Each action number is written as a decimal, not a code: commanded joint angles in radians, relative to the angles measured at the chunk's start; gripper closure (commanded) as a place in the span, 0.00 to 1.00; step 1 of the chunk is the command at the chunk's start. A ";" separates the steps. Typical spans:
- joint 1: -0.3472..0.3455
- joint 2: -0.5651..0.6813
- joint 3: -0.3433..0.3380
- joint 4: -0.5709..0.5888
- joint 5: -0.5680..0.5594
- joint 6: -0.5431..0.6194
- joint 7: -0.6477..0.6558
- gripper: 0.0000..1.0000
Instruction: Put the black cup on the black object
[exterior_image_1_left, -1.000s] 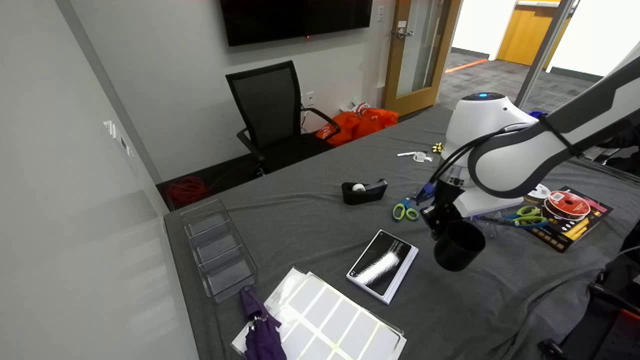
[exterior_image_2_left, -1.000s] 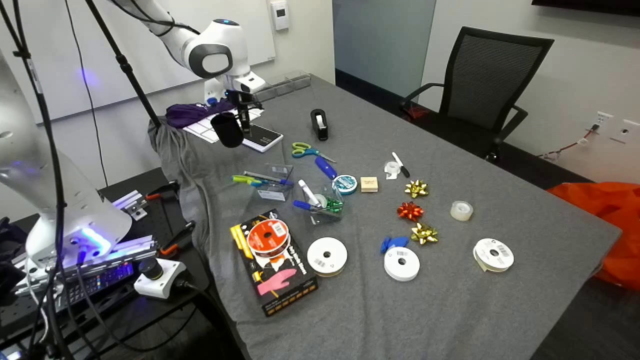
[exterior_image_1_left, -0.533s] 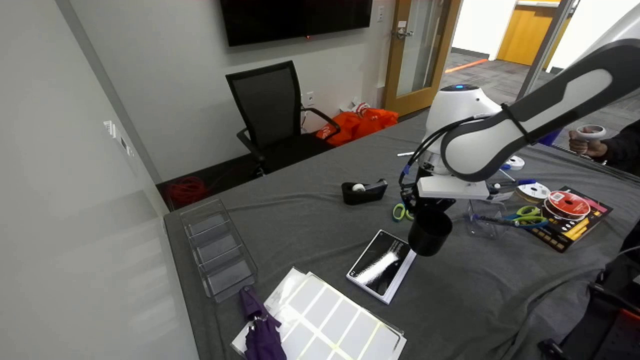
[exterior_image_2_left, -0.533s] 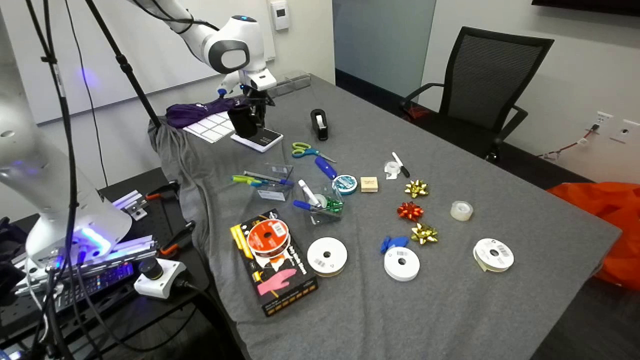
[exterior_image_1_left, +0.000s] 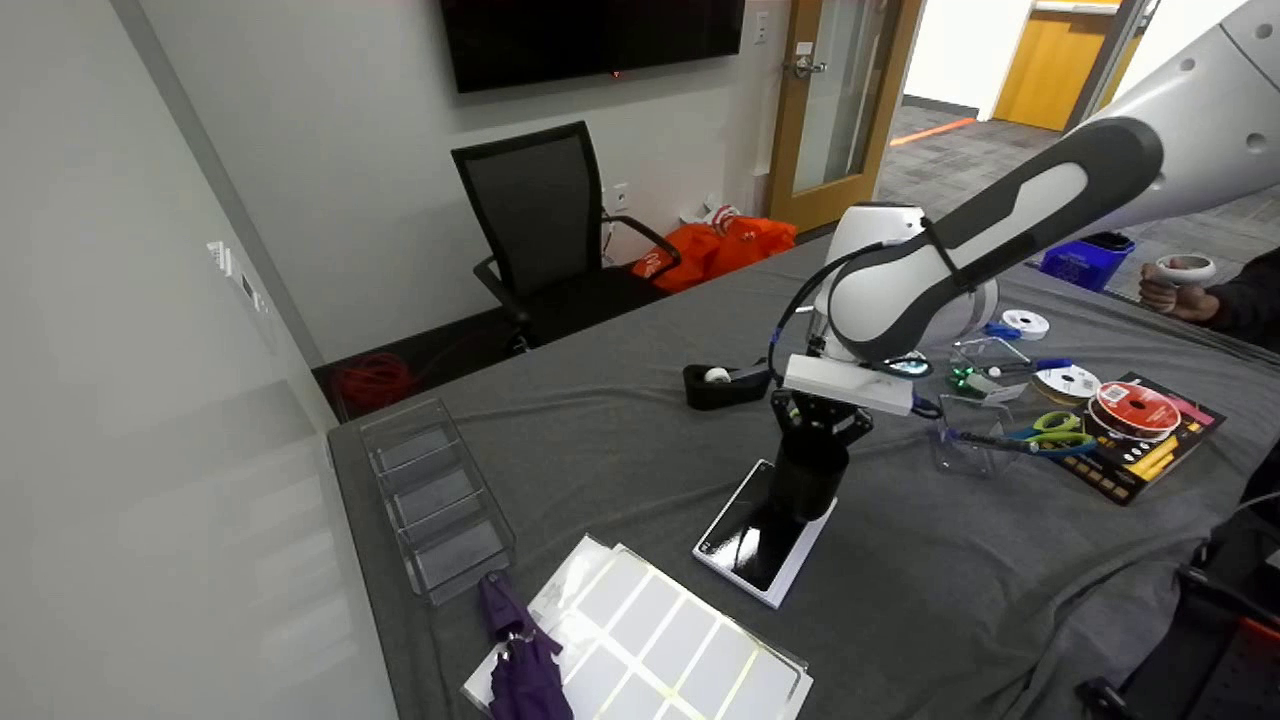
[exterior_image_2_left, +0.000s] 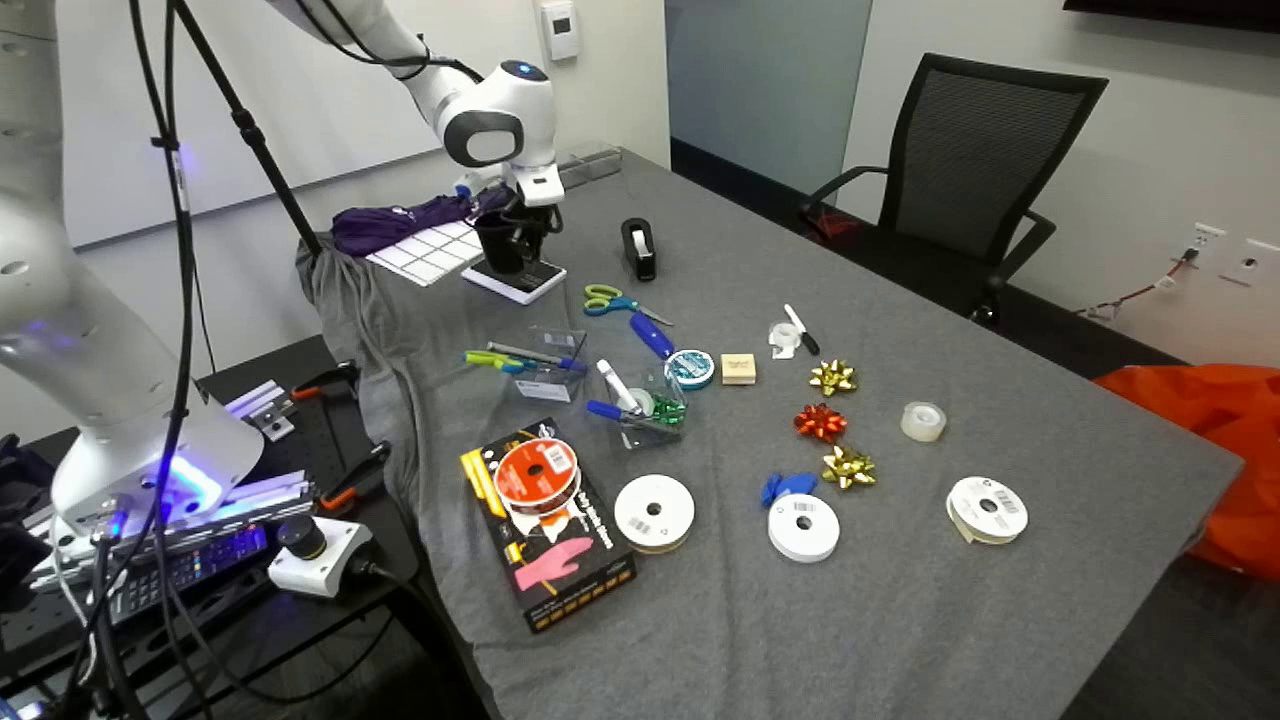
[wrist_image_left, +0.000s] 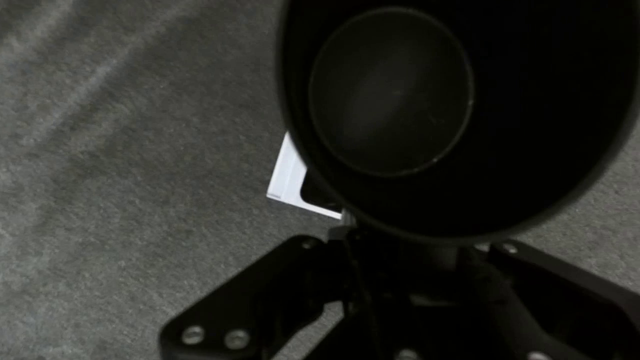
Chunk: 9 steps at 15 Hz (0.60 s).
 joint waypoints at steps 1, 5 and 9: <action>0.002 0.027 0.007 0.042 0.045 -0.011 0.055 0.95; 0.012 0.054 0.000 0.057 0.031 -0.003 0.122 0.95; 0.009 0.067 0.003 0.064 0.029 -0.008 0.153 0.55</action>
